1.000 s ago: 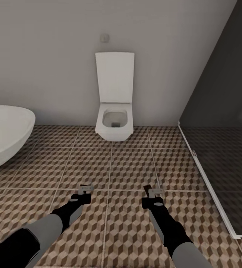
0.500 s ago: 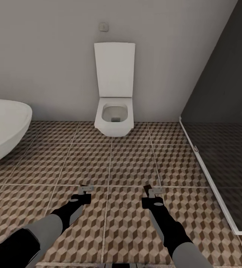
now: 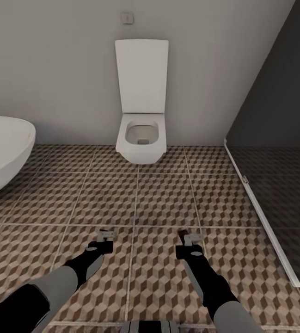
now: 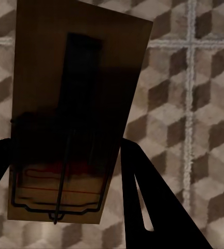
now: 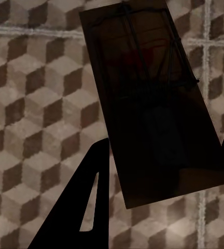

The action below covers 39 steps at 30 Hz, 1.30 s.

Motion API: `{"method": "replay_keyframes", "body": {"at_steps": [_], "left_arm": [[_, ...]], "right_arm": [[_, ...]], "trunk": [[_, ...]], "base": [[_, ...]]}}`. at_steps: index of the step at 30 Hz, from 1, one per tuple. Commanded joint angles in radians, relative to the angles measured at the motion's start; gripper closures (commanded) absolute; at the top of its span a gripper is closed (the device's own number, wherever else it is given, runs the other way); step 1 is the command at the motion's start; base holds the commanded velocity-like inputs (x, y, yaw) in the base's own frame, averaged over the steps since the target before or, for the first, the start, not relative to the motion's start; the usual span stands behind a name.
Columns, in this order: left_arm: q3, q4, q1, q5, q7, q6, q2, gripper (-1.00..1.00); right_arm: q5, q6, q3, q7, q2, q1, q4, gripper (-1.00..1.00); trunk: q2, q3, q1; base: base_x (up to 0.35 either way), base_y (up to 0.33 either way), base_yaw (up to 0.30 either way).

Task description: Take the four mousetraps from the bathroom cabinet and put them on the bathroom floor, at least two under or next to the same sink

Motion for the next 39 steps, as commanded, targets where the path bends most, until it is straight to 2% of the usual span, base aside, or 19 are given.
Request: {"method": "replay_keyframes", "body": {"at_steps": [1,39], "left_arm": [[-0.009,-0.001,0.0,0.005,0.009,0.001,0.0,1.0],[-0.009,-0.001,0.003,0.004,0.009,0.001,-0.001,1.0]], "right_arm": [[-0.003,0.005,0.003,-0.006,0.0,0.0,-0.001,1.0],[-0.003,0.006,0.004,-0.006,0.0,0.0,-0.001,1.0]], "trunk": [[-0.008,-0.005,0.004],[-0.274,-0.186,0.149]], "base": [[0.0,0.0,0.0],[0.0,0.0,0.0]]}}
